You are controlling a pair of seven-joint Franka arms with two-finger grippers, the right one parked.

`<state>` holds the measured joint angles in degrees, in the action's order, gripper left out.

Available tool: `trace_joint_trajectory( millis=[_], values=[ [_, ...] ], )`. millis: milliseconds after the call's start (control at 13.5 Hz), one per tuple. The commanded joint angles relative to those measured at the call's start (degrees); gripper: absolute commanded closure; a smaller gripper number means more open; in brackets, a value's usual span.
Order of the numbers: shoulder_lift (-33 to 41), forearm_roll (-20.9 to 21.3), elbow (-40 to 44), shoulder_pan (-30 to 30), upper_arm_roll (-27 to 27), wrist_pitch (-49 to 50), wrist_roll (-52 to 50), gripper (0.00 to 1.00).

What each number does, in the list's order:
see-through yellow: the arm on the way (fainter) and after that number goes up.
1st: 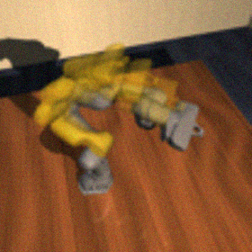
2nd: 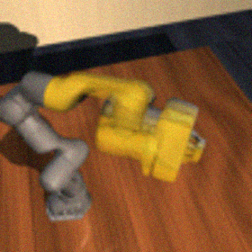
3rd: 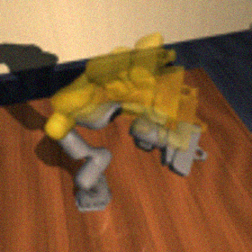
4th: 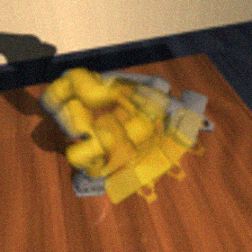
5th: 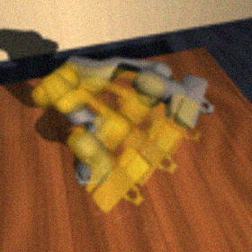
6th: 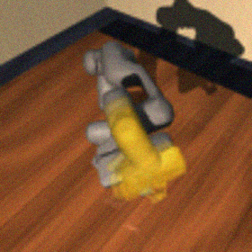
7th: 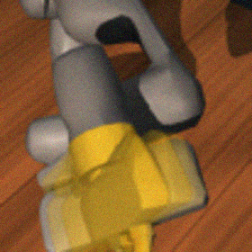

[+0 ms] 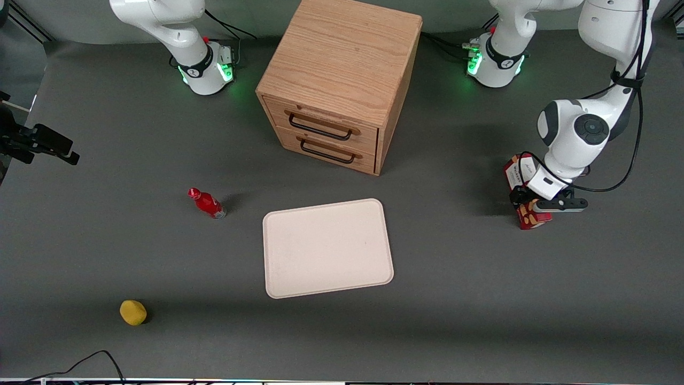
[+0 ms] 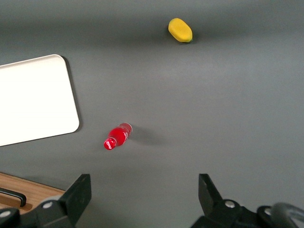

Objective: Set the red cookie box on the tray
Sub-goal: 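Close the left gripper on the shortbread box and lift it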

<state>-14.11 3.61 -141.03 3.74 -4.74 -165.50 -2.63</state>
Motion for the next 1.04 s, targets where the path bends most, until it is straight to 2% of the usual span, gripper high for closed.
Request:
trace_joint_trajectory(
  millis=[0, 74, 148, 222, 667, 963],
  values=[
    [1.63, -0.27, 0.76, -0.32, -0.01, 3.25, 1.31, 0.62],
    [2.33, -0.27, 0.93, -0.32, -0.01, 4.82, 1.31, 0.83],
    [3.38, -0.35, 1.28, -0.23, 0.08, 7.28, 1.22, 0.96],
    [4.69, -0.7, 1.81, -0.23, 0.08, 10.0, 1.22, 1.0],
    [9.27, -1.41, 7.07, 0.21, 0.26, 24.06, 1.22, 1.0],
    [12.44, -3.34, 16.2, 1.78, 0.79, 41.0, 0.34, 1.0]
  ],
)
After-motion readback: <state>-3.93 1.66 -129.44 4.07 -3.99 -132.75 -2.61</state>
